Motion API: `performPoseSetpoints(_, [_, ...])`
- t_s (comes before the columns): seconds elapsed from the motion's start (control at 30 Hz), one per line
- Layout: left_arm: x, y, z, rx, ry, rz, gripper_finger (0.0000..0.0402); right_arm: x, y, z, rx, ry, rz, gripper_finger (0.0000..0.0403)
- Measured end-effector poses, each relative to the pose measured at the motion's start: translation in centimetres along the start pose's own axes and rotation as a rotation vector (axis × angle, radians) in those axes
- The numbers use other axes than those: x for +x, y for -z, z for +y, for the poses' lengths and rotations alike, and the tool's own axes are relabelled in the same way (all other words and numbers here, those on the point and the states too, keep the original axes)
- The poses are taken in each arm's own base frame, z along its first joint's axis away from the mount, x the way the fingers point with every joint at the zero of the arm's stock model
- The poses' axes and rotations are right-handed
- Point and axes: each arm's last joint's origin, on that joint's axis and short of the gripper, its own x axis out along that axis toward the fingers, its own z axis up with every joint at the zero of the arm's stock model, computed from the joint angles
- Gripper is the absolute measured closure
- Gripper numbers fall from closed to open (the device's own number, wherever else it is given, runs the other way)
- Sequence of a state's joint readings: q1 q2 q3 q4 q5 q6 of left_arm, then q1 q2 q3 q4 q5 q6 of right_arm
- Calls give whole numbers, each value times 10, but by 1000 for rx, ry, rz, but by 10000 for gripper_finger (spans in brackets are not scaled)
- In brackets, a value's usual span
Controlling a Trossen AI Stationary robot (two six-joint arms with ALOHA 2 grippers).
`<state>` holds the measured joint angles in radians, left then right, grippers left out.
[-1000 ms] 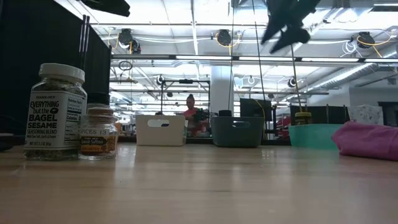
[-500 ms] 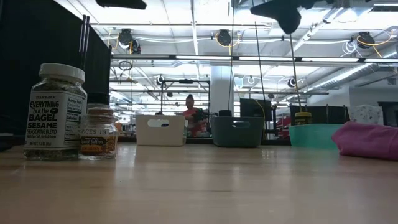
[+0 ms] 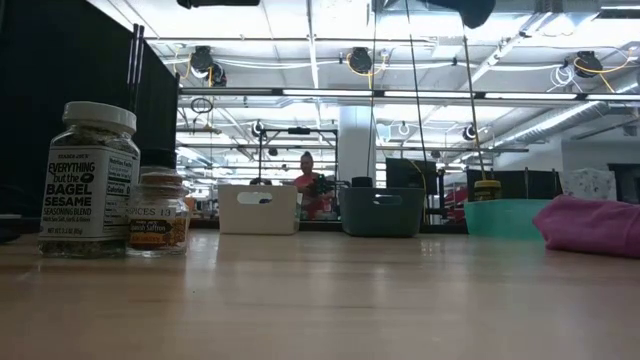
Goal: Sort spices by type
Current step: Put the white seasoning bottle into the white bin
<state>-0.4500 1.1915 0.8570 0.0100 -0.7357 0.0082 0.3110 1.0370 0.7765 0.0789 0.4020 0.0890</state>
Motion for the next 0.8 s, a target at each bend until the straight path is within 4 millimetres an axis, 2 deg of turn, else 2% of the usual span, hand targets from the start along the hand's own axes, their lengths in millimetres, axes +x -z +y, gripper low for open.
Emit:
performPoseSetpoints(0.3, [-1, 6, -1, -39, 10, 48, 87, 10, 8, 1, -32, 56, 41, 147])
performPoseSetpoints(0.6, [-14, 22, -19, -246, 324, 254, 87, 11, 8, -1, -58, 63, 39, 147])
performPoseSetpoints(0.8, [-26, 33, -28, -466, 533, 533, 87, 13, 7, -5, -63, 81, 34, 147])
